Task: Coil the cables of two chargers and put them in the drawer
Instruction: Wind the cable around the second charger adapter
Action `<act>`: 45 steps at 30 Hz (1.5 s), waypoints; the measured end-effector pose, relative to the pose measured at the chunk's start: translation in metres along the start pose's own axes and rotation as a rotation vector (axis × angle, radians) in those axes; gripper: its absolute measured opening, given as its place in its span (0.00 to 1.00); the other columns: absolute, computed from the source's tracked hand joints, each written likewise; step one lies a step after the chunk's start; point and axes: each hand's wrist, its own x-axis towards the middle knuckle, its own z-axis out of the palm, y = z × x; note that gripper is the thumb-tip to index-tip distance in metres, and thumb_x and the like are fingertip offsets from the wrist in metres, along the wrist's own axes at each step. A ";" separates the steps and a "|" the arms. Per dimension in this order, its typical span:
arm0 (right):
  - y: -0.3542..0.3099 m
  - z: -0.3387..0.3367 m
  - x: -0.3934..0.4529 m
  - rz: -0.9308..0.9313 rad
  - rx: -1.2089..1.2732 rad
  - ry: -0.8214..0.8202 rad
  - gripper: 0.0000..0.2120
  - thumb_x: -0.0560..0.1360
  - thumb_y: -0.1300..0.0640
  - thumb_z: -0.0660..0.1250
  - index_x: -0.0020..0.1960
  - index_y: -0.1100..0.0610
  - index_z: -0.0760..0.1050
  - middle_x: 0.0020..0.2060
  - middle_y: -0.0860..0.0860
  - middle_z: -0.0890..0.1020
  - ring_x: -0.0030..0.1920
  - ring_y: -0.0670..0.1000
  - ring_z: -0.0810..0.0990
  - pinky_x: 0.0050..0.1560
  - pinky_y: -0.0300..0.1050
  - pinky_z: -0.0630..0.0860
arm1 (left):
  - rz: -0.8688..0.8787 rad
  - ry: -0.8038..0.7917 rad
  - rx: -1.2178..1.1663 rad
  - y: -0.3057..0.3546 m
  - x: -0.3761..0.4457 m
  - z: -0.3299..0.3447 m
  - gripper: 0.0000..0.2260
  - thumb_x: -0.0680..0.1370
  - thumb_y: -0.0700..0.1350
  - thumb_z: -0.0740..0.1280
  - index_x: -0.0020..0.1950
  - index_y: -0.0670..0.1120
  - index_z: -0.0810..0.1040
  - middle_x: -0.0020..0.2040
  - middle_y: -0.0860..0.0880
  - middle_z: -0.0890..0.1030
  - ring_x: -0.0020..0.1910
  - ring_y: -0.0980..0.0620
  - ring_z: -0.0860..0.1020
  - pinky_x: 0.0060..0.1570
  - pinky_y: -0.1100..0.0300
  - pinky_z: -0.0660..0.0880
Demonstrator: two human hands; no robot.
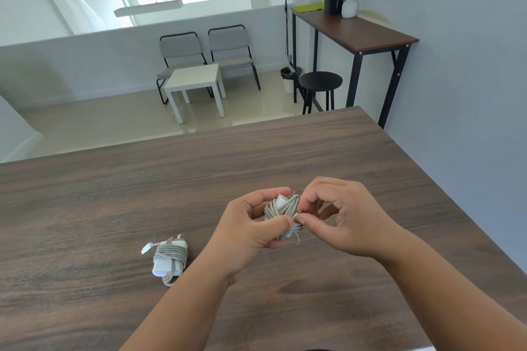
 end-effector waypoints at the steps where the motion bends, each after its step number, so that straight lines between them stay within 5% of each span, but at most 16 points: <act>1: 0.001 0.001 -0.001 0.018 0.008 0.006 0.04 0.70 0.61 0.74 0.41 0.56 0.79 0.39 0.44 0.80 0.38 0.47 0.80 0.37 0.37 0.77 | -0.002 0.006 0.000 0.000 0.000 0.000 0.18 0.72 0.34 0.73 0.58 0.50 0.82 0.45 0.49 0.86 0.40 0.56 0.83 0.36 0.61 0.78; 6: 0.004 0.009 0.002 0.115 0.047 0.149 0.04 0.70 0.61 0.75 0.42 0.54 0.81 0.36 0.44 0.81 0.38 0.46 0.81 0.36 0.33 0.75 | -0.017 0.019 -0.054 0.000 0.001 -0.003 0.17 0.72 0.41 0.73 0.60 0.53 0.81 0.50 0.47 0.86 0.45 0.51 0.84 0.38 0.59 0.79; 11: 0.008 0.033 -0.005 0.356 0.179 0.314 0.02 0.74 0.55 0.72 0.43 0.51 0.80 0.38 0.46 0.83 0.41 0.48 0.82 0.41 0.41 0.79 | -0.021 0.047 -0.135 -0.001 0.003 -0.004 0.23 0.68 0.46 0.73 0.63 0.50 0.78 0.52 0.46 0.86 0.49 0.45 0.84 0.41 0.55 0.81; 17: -0.002 0.050 0.005 0.853 0.928 0.189 0.12 0.81 0.53 0.58 0.58 0.56 0.76 0.49 0.57 0.81 0.45 0.54 0.79 0.50 0.50 0.77 | 0.174 0.263 0.112 -0.017 0.004 -0.006 0.28 0.64 0.44 0.82 0.61 0.56 0.76 0.55 0.53 0.84 0.47 0.51 0.85 0.48 0.55 0.81; 22: -0.007 0.061 0.011 0.773 1.034 0.098 0.13 0.79 0.55 0.63 0.62 0.57 0.73 0.55 0.59 0.83 0.49 0.54 0.81 0.52 0.49 0.76 | 0.380 0.366 0.415 -0.032 -0.001 -0.010 0.26 0.64 0.42 0.82 0.56 0.61 0.78 0.59 0.61 0.80 0.56 0.56 0.81 0.52 0.56 0.81; 26: -0.004 0.071 0.013 0.723 1.005 0.062 0.24 0.68 0.55 0.73 0.63 0.56 0.74 0.49 0.56 0.84 0.51 0.53 0.83 0.49 0.46 0.77 | 0.453 0.393 0.499 -0.036 -0.009 -0.018 0.27 0.63 0.44 0.82 0.58 0.60 0.79 0.60 0.61 0.77 0.61 0.56 0.78 0.52 0.62 0.79; 32: -0.002 0.091 0.017 0.786 1.217 0.029 0.20 0.70 0.60 0.69 0.62 0.59 0.75 0.50 0.58 0.84 0.47 0.52 0.83 0.44 0.44 0.80 | 0.263 0.318 0.149 -0.045 -0.029 -0.040 0.32 0.68 0.35 0.79 0.68 0.52 0.72 0.63 0.56 0.79 0.64 0.54 0.77 0.61 0.57 0.76; 35: -0.001 0.108 0.016 0.830 1.205 -0.064 0.16 0.75 0.60 0.67 0.62 0.57 0.76 0.54 0.56 0.84 0.55 0.55 0.81 0.57 0.51 0.79 | 0.185 0.386 0.006 -0.050 -0.040 -0.051 0.27 0.70 0.29 0.74 0.65 0.47 0.74 0.60 0.55 0.81 0.61 0.55 0.80 0.59 0.53 0.78; 38: -0.001 0.128 0.016 0.839 1.034 -0.165 0.15 0.78 0.57 0.65 0.64 0.52 0.76 0.57 0.48 0.83 0.61 0.49 0.78 0.65 0.48 0.70 | 0.160 0.502 0.058 -0.060 -0.049 -0.061 0.26 0.70 0.31 0.76 0.62 0.51 0.77 0.59 0.52 0.81 0.59 0.56 0.80 0.55 0.60 0.79; 45: -0.003 0.172 0.019 0.852 1.070 -0.233 0.18 0.75 0.58 0.67 0.65 0.55 0.75 0.56 0.50 0.84 0.56 0.47 0.80 0.61 0.45 0.73 | 0.127 0.627 0.357 -0.079 -0.068 -0.089 0.26 0.67 0.41 0.81 0.59 0.59 0.78 0.56 0.58 0.82 0.56 0.61 0.80 0.48 0.64 0.80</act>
